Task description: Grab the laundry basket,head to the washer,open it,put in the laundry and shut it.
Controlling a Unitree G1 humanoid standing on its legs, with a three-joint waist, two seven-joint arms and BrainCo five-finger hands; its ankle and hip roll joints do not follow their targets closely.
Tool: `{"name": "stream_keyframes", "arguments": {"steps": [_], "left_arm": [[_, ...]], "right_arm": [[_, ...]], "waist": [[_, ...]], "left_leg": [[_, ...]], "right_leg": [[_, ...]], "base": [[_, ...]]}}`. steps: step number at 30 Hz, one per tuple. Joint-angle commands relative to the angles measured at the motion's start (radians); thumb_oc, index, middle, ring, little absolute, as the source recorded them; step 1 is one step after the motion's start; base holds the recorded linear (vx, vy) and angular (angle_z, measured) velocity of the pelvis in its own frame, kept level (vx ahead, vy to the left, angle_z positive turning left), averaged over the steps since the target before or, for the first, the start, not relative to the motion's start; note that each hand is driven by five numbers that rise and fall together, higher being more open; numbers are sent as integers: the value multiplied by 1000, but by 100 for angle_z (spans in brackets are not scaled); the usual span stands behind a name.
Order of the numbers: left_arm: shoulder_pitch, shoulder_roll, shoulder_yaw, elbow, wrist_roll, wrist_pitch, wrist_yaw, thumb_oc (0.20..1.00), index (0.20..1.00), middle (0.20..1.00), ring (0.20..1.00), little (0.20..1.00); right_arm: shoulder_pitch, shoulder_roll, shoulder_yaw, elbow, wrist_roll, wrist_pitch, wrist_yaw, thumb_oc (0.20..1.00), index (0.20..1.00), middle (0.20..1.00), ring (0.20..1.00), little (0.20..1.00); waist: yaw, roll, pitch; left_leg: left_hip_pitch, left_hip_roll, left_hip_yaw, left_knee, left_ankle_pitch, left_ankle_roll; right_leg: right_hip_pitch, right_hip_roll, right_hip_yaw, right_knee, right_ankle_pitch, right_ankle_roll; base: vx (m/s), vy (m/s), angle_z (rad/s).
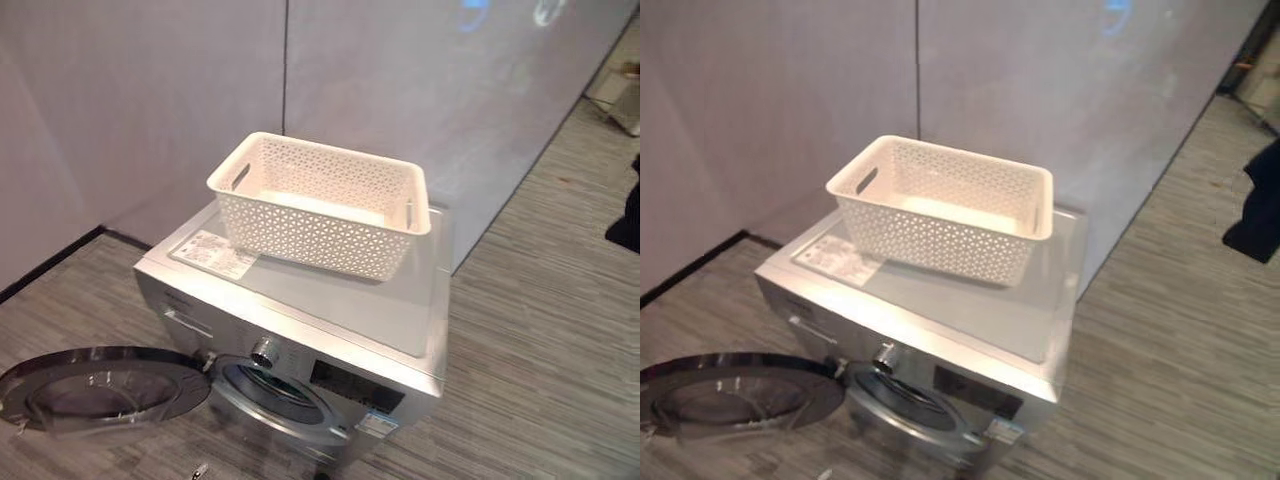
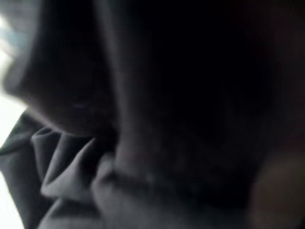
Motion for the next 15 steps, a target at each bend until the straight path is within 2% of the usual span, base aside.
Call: {"name": "stream_keyframes", "arguments": {"steps": [1,2,3,4,5,6,8,11,12,14,15], "left_arm": [[-26,24,19,21,-15,-20,18,1000,1000,1000,1000,1000],[-22,34,18,20,-14,-20,18,1000,1000,1000,1000,1000],[-23,18,24,10,-13,-20,18,1000,1000,1000,1000,1000],[-16,21,24,-6,-16,-19,20,1000,1000,1000,1000,1000],[-14,-11,32,-44,-24,-20,21,1000,1000,1000,1000,1000],[-14,-16,26,-66,-32,-21,20,1000,1000,1000,1000,1000],[-11,-23,13,-109,-37,-26,19,1000,1000,1000,1000,1000],[-11,-28,10,-170,-52,-38,18,1000,1000,1000,1000,1000],[-13,-30,12,-183,-62,-42,20,1000,1000,1000,1000,1000],[-3,-25,11,-222,-78,-47,22,1000,1000,1000,1000,1000],[-2,-24,11,-223,-78,-47,22,1000,1000,1000,1000,1000]], "right_arm": [[72,22,-127,-119,-105,-54,-17,200,200,200,200,200],[116,25,-169,-135,-112,-52,-23,200,200,200,200,200],[201,49,-225,-192,-135,-60,-28,200,200,200,200,200],[407,102,-390,-312,-191,-63,-56,200,200,200,200,200],[594,188,-516,-438,-225,-78,-59,200,200,200,200,200],[692,240,-586,-503,-237,-85,-60,200,200,200,200,200],[805,318,-654,-592,-258,-92,-62,200,200,200,200,200],[867,423,-661,-667,-280,-93,-62,200,200,200,200,200],[885,461,-661,-699,-283,-90,-60,200,200,200,200,200],[906,529,-641,-744,-281,-94,-50,200,200,200,200,200],[907,531,-643,-747,-282,-92,-51,200,200,200,200,200]], "waist": [[14,-30,27],[17,-40,25],[7,-30,30],[4,-38,31],[-12,-16,44],[-10,-19,55],[-1,-12,85],[13,-1,145],[20,-2,167],[56,31,209],[52,24,207]], "left_leg": [[118,-28,17,87,-208,61],[119,-28,19,89,-210,61],[120,-33,28,98,-220,66],[118,-40,38,117,-232,72],[111,-52,46,151,-248,82],[102,-61,49,175,-259,89],[83,-79,59,218,-294,106],[32,-119,84,241,-302,128],[10,-123,104,255,-293,130],[-16,-95,149,256,-281,133],[-20,-100,146,254,-272,132]], "right_leg": [[-91,-76,19,116,-56,123],[-90,-75,21,116,-56,123],[-93,-76,29,119,-53,123],[-93,-75,44,122,-49,124],[-97,-80,57,125,-41,126],[-102,-82,69,125,-31,128],[-113,-78,91,114,-7,146],[-161,-90,108,75,41,175],[-177,-102,84,75,41,175],[-192,-149,-92,119,-12,150],[-197,-155,-94,122,-11,149]], "base": [[-38,34,-39],[-57,54,-41],[-40,54,-47],[-84,99,-38],[-102,96,-27],[-148,86,-11],[-152,70,-28],[-289,68,-54],[-327,33,-75],[-258,-11,-84],[-328,-12,-130]]}}
